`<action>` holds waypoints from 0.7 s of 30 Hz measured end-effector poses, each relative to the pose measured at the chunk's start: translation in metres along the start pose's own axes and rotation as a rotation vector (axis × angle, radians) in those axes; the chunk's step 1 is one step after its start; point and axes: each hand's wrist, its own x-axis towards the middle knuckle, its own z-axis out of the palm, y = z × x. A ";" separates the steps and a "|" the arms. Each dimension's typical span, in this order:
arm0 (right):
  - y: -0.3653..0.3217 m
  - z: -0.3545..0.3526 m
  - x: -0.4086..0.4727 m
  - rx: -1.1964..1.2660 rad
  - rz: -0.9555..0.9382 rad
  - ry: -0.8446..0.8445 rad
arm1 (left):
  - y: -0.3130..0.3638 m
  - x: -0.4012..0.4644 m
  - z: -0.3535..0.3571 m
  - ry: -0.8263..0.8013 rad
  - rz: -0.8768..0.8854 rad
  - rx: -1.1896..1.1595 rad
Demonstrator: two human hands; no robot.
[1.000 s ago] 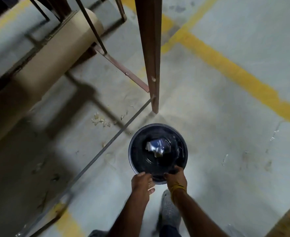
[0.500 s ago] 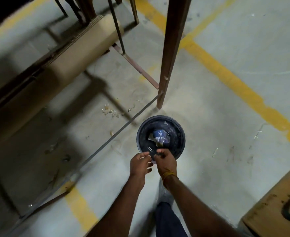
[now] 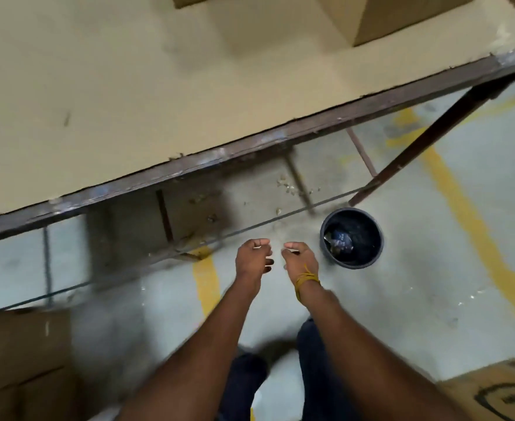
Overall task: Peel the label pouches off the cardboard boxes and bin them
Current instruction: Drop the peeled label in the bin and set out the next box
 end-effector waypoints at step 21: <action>-0.114 0.274 -0.295 -0.579 -0.655 -0.655 | -0.022 -0.191 -0.401 0.778 0.214 -0.424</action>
